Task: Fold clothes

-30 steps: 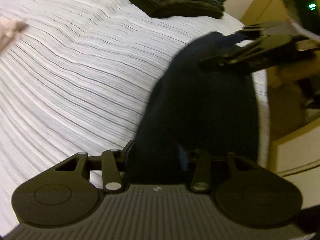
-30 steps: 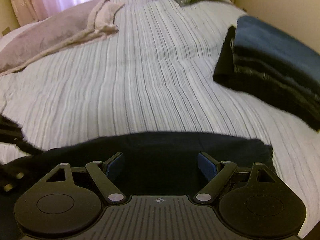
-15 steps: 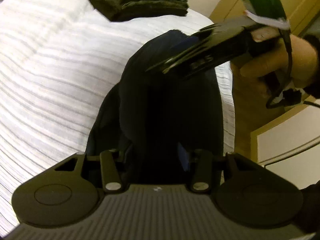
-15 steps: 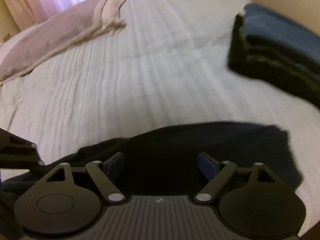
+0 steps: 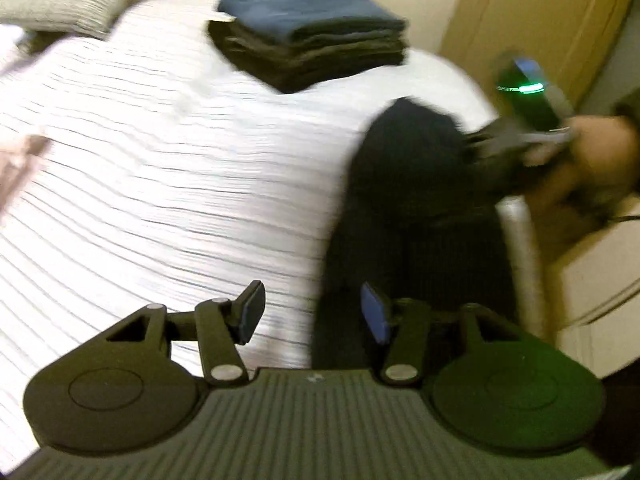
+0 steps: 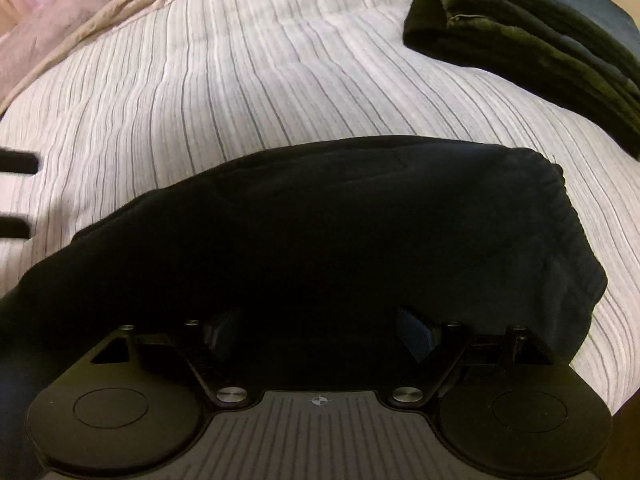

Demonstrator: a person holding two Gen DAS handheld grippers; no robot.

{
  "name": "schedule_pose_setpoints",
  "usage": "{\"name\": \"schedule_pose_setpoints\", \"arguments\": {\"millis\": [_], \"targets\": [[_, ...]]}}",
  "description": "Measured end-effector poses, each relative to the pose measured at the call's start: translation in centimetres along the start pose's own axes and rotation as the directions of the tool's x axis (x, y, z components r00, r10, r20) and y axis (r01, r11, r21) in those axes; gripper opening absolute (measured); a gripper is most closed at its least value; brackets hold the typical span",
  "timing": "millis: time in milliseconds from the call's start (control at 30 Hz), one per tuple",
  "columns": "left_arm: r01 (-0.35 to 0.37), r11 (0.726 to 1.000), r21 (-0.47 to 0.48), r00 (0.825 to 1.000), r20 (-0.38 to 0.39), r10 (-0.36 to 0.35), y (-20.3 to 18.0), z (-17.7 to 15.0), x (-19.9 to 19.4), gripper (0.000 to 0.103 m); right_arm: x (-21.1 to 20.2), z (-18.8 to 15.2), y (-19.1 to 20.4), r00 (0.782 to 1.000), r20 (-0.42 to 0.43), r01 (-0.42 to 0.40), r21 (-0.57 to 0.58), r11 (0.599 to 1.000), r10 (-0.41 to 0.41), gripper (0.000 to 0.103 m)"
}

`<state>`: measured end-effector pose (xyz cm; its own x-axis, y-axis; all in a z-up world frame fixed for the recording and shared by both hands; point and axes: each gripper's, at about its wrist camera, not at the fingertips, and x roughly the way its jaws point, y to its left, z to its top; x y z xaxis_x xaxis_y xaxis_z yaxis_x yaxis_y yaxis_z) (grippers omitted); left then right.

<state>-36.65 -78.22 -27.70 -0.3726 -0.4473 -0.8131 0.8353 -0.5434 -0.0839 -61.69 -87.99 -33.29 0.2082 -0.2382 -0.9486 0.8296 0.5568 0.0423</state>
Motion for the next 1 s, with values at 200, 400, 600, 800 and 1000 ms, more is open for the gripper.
{"name": "schedule_pose_setpoints", "arguments": {"millis": [200,400,600,800,1000], "targets": [[0.055,0.961,0.270,0.998,-0.050,-0.043,-1.6,-0.5,4.5,0.047,-0.1,-1.1,-0.3,0.999,0.037,0.005,0.009,1.000,-0.006,0.085],[0.173,0.924,0.342,0.984,-0.029,-0.173,-3.3,0.6,6.2,0.049,0.0,-0.8,-1.1,0.998,0.053,0.015,0.040,0.999,-0.017,0.086],[0.116,0.892,0.436,0.993,-0.020,-0.119,-3.7,1.5,8.4,0.060,-0.4,-1.0,-1.5,0.997,0.073,0.026,0.078,0.997,-0.032,0.086],[0.008,0.960,0.280,0.997,0.070,-0.029,1.1,3.2,7.6,0.058,-0.7,-1.3,-1.7,0.995,0.086,0.034,0.102,0.994,-0.043,0.086],[-0.022,0.971,0.238,0.996,0.087,0.001,2.7,3.3,7.2,0.059,-0.7,-1.2,-1.7,0.995,0.087,0.042,0.118,0.992,-0.053,0.086]]}}
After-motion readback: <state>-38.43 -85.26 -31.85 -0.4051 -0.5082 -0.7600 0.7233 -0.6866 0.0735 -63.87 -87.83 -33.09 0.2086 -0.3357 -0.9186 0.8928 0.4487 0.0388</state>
